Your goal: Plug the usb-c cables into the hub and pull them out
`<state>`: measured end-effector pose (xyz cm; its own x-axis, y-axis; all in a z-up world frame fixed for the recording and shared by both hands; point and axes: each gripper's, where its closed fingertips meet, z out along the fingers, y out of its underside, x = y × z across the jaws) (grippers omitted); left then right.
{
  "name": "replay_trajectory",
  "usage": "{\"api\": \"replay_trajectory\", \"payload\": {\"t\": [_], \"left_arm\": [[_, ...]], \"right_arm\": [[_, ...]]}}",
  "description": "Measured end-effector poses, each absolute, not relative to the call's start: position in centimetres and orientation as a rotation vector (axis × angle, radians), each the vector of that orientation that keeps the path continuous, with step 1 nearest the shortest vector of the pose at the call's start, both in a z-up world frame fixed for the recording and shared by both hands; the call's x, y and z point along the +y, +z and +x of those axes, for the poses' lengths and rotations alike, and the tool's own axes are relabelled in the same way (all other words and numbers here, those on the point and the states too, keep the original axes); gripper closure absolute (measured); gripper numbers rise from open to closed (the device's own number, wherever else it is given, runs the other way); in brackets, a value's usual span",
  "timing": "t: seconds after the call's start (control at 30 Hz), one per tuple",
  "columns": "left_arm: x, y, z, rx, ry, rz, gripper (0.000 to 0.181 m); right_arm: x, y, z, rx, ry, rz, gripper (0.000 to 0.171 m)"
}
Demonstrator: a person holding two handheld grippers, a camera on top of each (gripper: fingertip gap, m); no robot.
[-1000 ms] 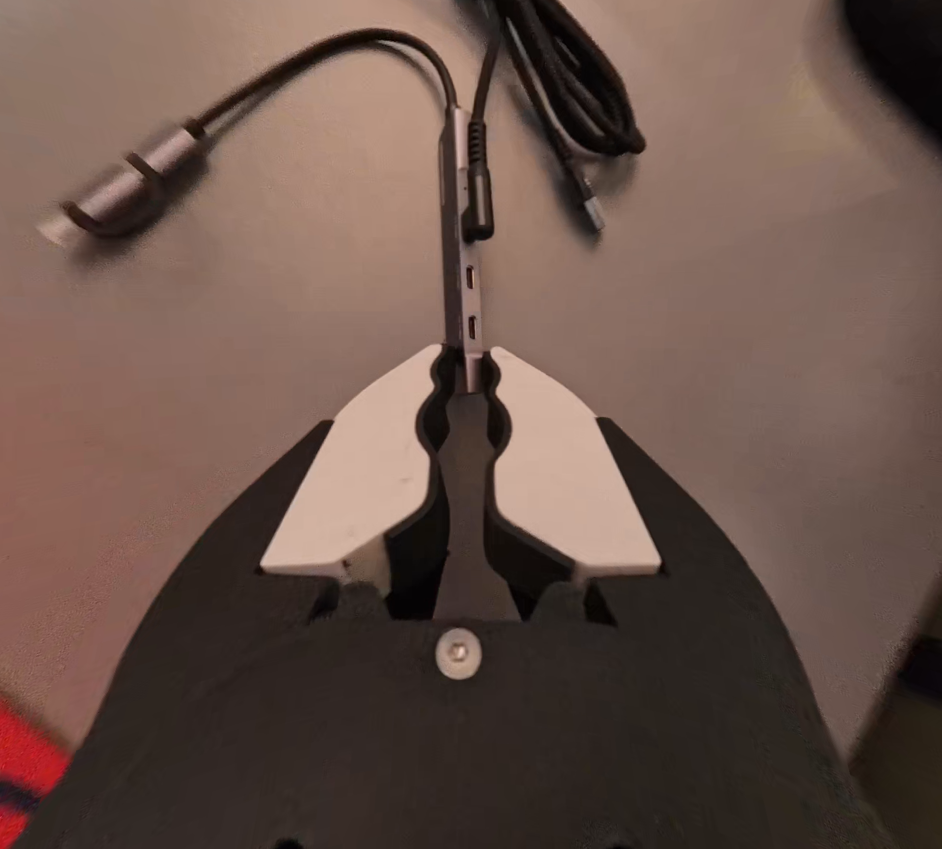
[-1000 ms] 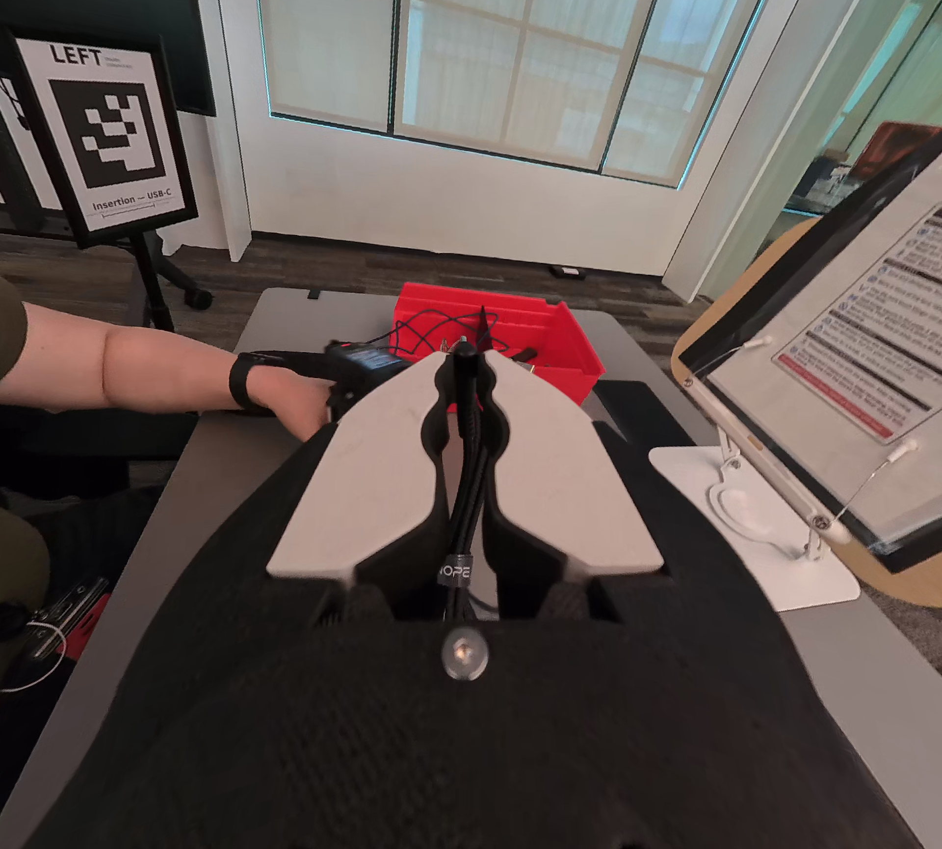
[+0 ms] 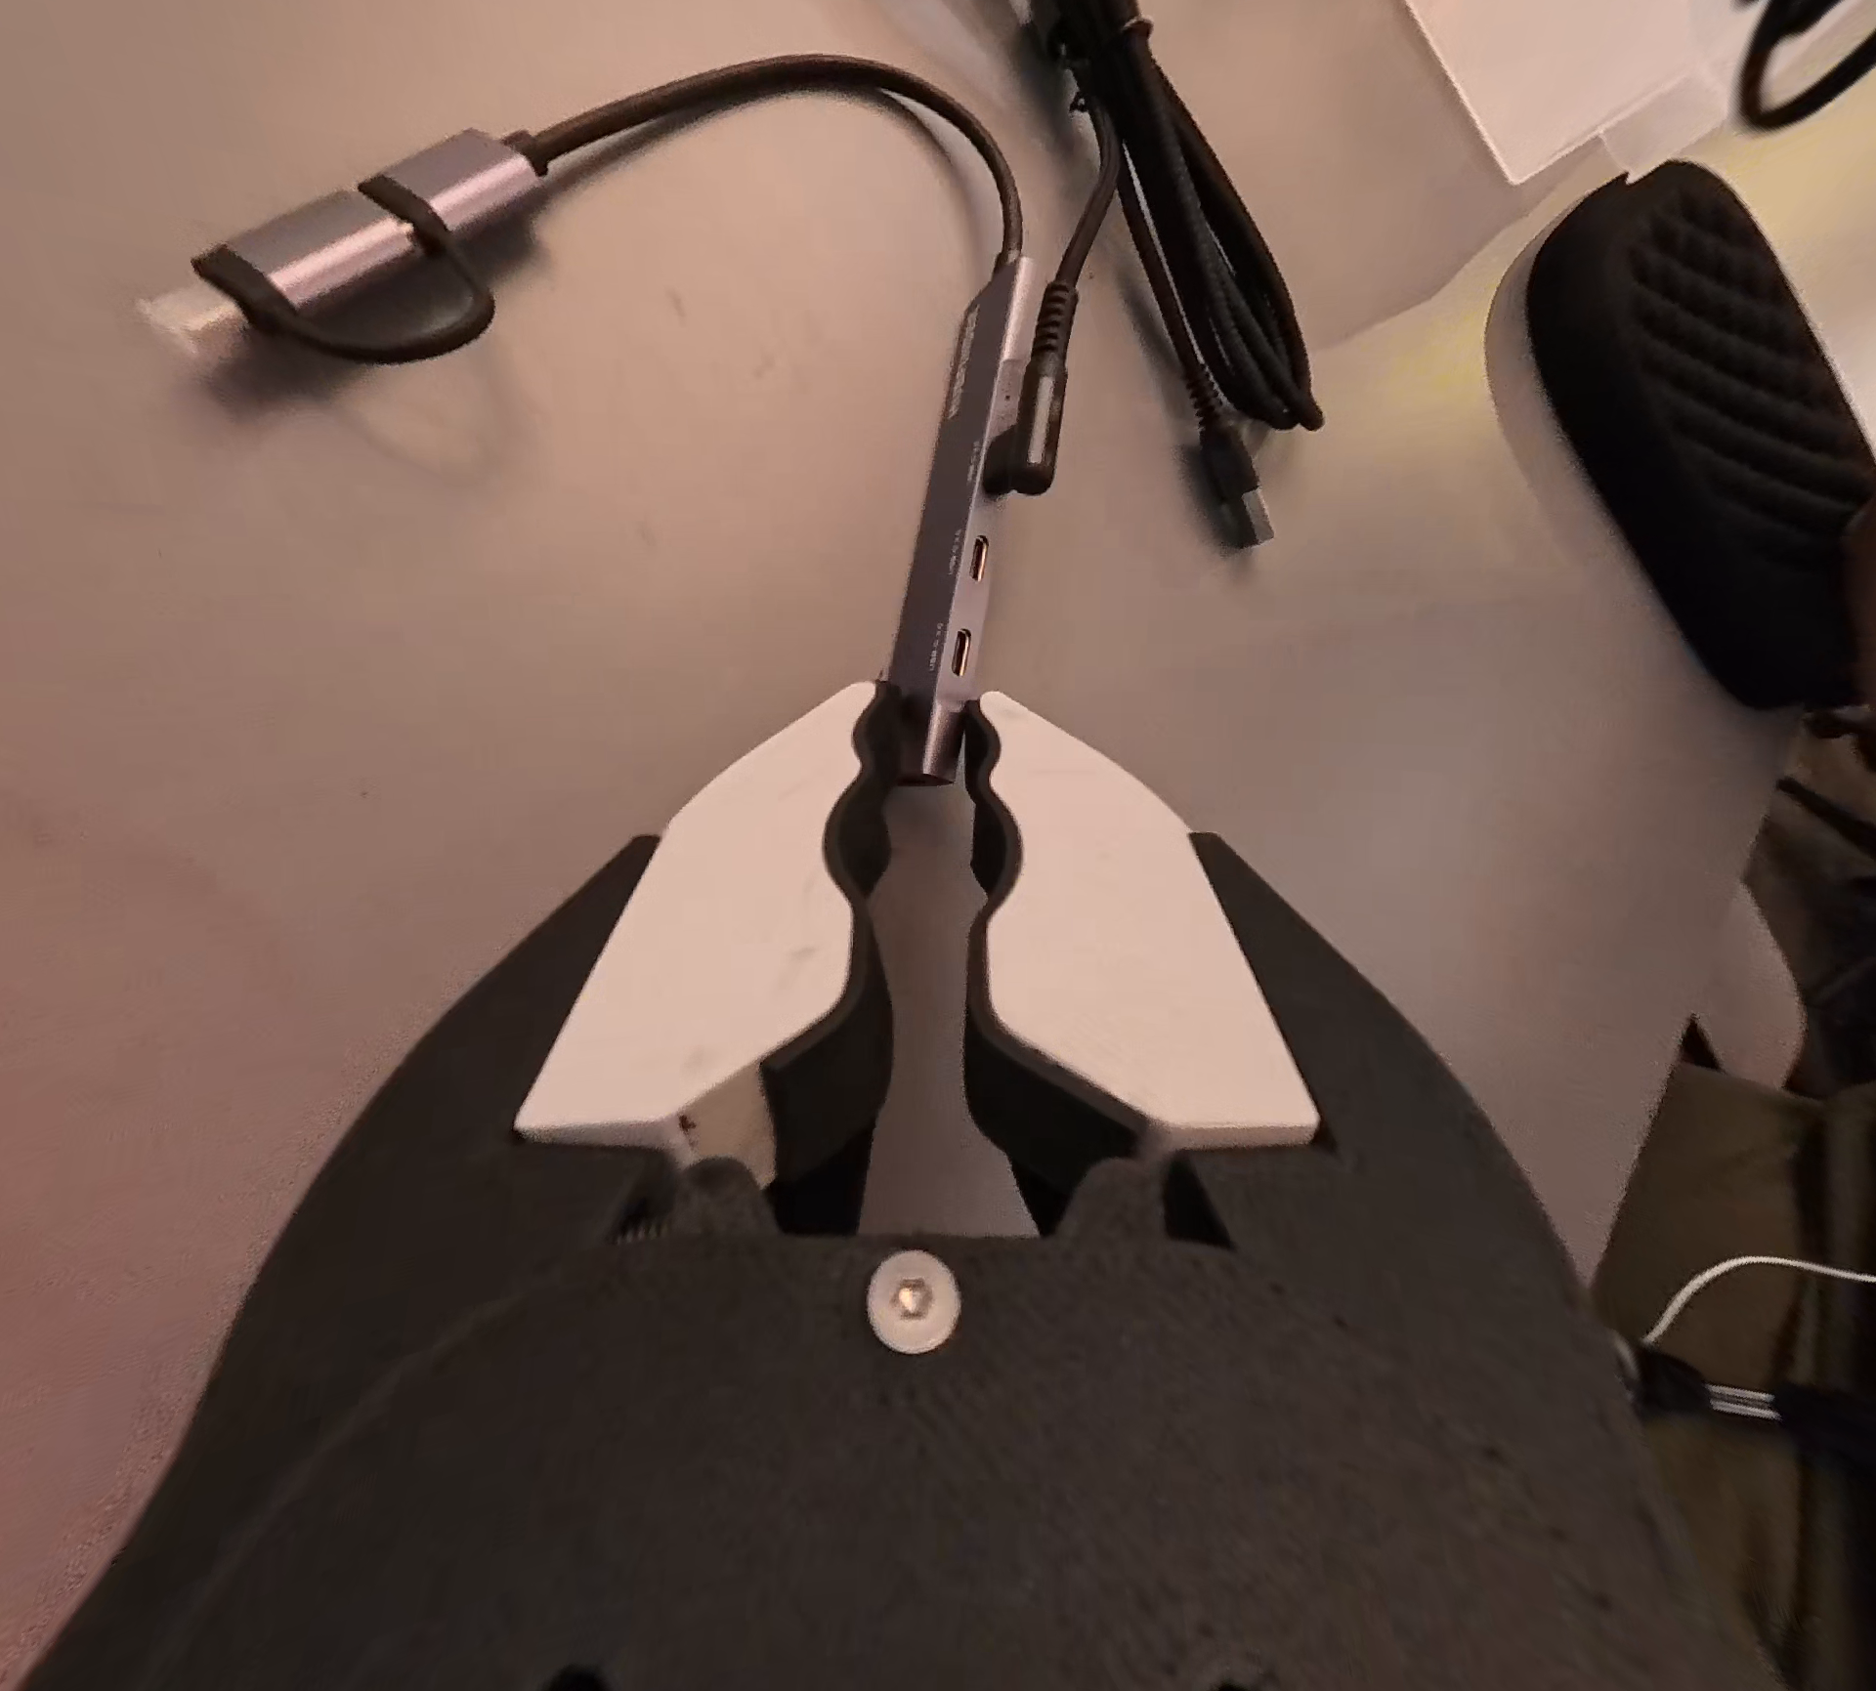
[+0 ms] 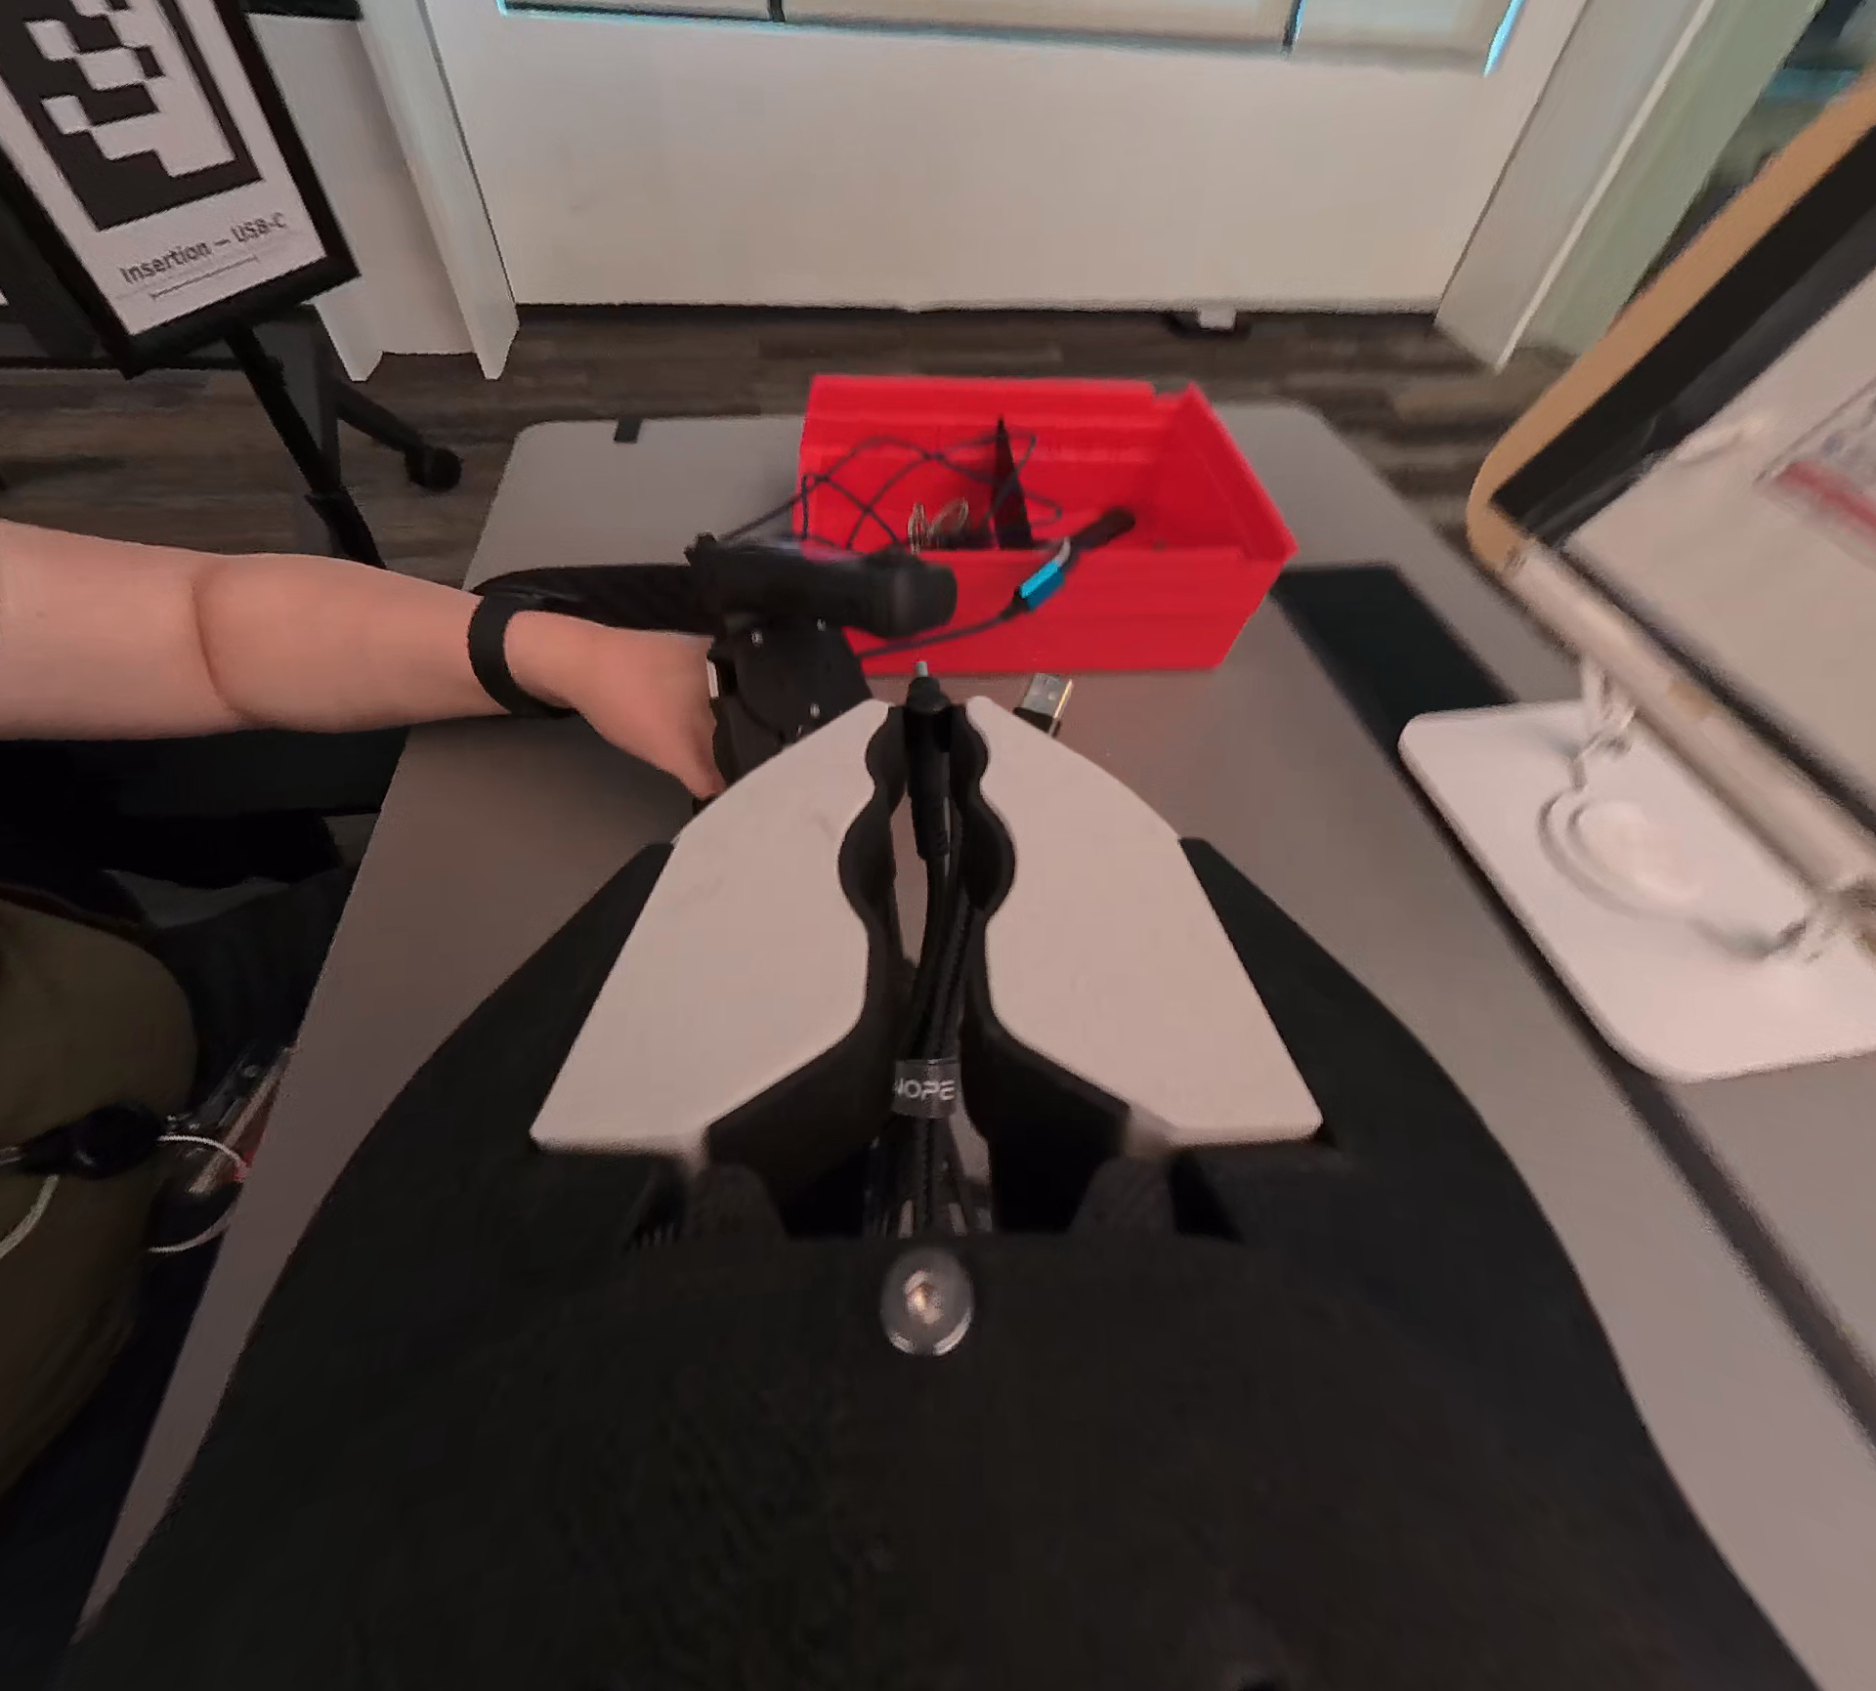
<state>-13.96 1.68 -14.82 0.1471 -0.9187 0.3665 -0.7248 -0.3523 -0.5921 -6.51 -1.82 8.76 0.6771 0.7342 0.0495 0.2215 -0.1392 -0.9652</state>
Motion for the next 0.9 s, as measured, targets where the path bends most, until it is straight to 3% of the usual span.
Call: {"api": "replay_trajectory", "payload": {"t": [0.3,0.57,0.7,0.9], "left_arm": [[1.8,-14.8,-13.9,1.531,-1.148,-2.240,0.170],[2.0,-14.8,-14.0,1.521,-1.194,-2.213,0.170],[2.0,-14.8,-14.0,1.529,-1.177,-2.194,0.170],[1.9,-14.8,-14.0,1.530,-1.163,-2.161,0.170]], "right_arm": [[1.8,0.1,-9.1,-0.722,0.765,-1.993,0.163],[-2.4,-5.0,-12.5,-0.917,1.328,-2.087,0.162],[-0.4,-9.3,-11.7,-0.918,1.111,-2.207,0.162],[0.2,-9.7,-12.6,-1.075,0.908,-1.973,0.162]]}}
